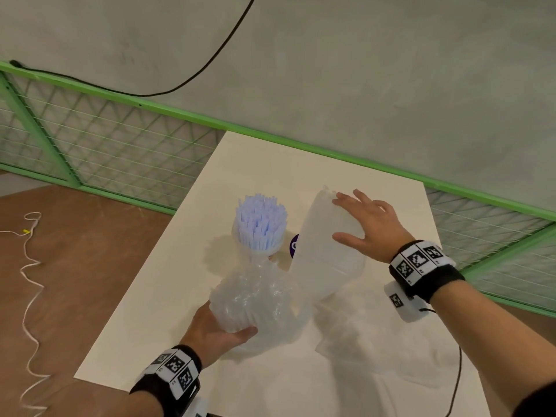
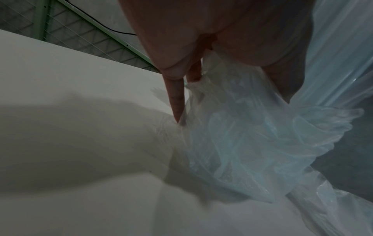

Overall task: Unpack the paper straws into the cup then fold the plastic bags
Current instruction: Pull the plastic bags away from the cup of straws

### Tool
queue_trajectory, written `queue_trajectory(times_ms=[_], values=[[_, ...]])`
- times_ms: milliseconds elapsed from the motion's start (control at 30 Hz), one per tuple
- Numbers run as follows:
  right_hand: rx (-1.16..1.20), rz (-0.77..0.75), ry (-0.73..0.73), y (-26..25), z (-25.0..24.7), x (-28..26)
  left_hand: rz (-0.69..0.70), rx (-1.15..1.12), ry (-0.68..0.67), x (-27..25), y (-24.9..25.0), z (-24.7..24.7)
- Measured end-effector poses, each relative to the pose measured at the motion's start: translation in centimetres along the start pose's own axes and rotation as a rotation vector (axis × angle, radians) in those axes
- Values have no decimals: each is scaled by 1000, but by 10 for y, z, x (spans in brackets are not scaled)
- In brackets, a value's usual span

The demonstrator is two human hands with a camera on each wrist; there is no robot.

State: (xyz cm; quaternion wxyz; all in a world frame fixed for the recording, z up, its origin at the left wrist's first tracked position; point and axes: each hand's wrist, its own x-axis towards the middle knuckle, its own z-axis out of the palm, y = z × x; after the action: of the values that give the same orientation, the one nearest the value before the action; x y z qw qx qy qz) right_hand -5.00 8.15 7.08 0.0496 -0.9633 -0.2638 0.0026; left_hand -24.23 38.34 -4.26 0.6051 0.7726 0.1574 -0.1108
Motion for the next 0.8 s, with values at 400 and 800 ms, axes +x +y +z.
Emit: queue_trajectory(times_ms=[400, 800], values=[[2, 120, -65, -6, 3, 30, 38, 37, -14, 1, -2, 0], [-42, 172, -80, -23, 10, 34, 48, 44, -22, 3, -6, 1]])
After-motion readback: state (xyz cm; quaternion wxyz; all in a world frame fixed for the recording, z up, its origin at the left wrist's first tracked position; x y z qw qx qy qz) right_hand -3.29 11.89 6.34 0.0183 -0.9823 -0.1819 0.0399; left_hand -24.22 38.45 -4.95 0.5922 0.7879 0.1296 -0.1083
